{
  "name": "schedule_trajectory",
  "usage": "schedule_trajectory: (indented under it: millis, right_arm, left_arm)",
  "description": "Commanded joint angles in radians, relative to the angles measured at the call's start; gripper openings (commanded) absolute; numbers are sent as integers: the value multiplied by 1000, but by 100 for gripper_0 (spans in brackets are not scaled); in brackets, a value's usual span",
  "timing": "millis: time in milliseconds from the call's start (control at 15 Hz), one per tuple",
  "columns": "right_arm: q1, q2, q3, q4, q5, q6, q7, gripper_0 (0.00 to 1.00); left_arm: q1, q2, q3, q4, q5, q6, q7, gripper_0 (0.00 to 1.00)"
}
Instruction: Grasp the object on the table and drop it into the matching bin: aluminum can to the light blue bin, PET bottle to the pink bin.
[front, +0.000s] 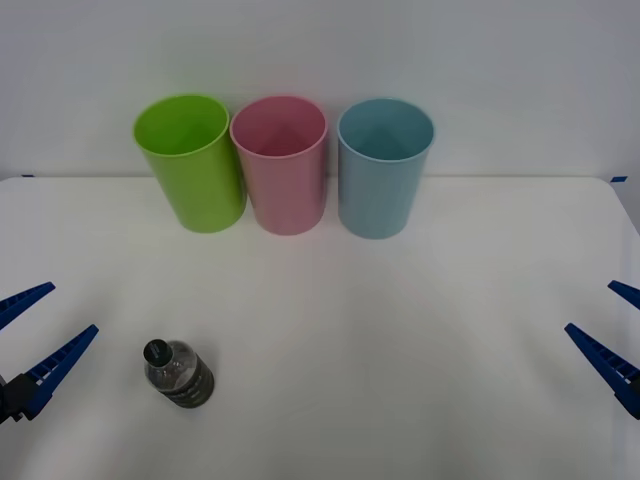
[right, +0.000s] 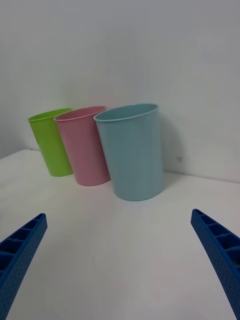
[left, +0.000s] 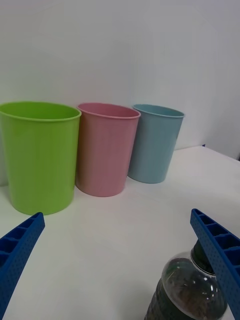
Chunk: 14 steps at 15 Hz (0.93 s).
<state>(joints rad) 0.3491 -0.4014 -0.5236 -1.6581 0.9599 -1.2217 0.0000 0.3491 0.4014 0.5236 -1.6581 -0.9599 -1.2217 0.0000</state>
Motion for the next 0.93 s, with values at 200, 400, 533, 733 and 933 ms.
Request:
schedule_trajectory:
  millis: [200,400,533,733,933]
  right_arm:
    - [0,0,0,0,0,0,0,100]
    - [0,0,0,0,0,0,0,100]
    - [0,0,0,0,0,0,0,100]
    - [0,0,0,0,0,0,0,100]
    - [0,0,0,0,0,0,0,100]
  left_arm:
    - [11,-46,-30,23,4,-4,0,100]
    - [28,-41,-51,23,55,-15,-6,100]
    - [51,-29,-39,23,63,-38,-9,100]
    - [102,7,-30,23,78,-64,-25,100]
    - [149,28,-28,23,78,-88,-51,100]
